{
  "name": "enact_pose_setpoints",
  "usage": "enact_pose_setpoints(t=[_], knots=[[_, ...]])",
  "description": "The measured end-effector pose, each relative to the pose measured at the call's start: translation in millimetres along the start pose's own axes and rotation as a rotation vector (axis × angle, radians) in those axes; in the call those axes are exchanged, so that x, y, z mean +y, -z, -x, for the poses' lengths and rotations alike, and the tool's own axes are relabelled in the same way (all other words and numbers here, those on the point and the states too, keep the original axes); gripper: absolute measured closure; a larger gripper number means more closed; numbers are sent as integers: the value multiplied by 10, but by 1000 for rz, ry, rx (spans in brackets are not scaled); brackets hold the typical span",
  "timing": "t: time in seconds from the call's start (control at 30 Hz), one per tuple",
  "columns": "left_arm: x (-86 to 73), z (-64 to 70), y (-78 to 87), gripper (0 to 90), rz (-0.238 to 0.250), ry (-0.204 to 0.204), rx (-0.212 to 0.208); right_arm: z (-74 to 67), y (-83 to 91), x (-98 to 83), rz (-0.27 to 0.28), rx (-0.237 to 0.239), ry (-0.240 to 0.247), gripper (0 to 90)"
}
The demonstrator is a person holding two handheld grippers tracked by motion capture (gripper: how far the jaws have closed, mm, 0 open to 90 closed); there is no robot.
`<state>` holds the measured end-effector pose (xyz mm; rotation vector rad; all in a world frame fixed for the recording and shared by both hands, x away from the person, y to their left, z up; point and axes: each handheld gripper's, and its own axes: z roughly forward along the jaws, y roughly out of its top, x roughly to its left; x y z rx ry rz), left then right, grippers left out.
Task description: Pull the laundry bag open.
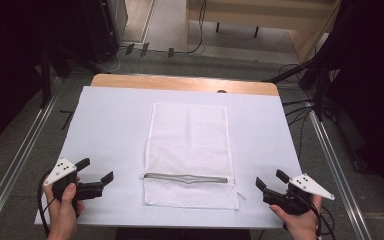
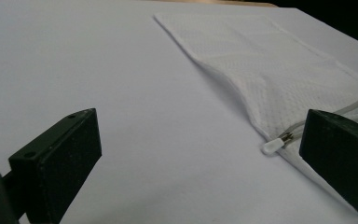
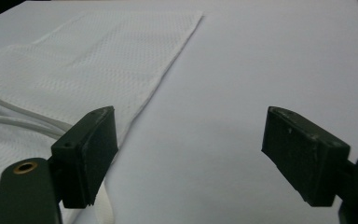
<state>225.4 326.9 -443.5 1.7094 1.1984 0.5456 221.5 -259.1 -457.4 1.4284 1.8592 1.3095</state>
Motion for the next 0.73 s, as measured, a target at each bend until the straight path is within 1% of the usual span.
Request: enact_pose_setpoints(t=[0.03, 0.07, 0.13, 0.17, 0.23, 0.27, 0.3, 0.43, 0.57, 0.73], knots=[[-5, -20, 3, 0, -4, -6, 9, 36, 8, 1, 0, -10, -8, 181], [-9, -39, 7, 0, -4, -2, 13, 75, 17, 2, 0, -20, -13, 180], [-14, -80, 18, 0, -1, 7, 9, 143, 27, 2, 0, -52, -32, 178], [-16, -90, 22, 0, 0, 12, 15, 181, 29, 0, 2, -68, -30, 177], [-18, -110, 29, 0, 1, 12, 15, 244, 30, -4, 3, -97, -35, 175], [-20, -112, 29, 0, -1, 12, 17, 267, 33, -7, -2, -106, -43, 175], [-20, -112, 29, 0, -1, 12, 17, 267, 33, -7, -2, -106, -43, 175], [-26, -114, 18, 0, -4, 10, 22, 340, 23, -21, -9, -123, -52, 175], [-30, -116, 14, 0, -6, 11, 19, 335, 20, -23, -13, -124, -58, 175], [-31, -115, 4, 0, -9, 6, 21, 325, 8, -26, -16, -120, -52, 175]])
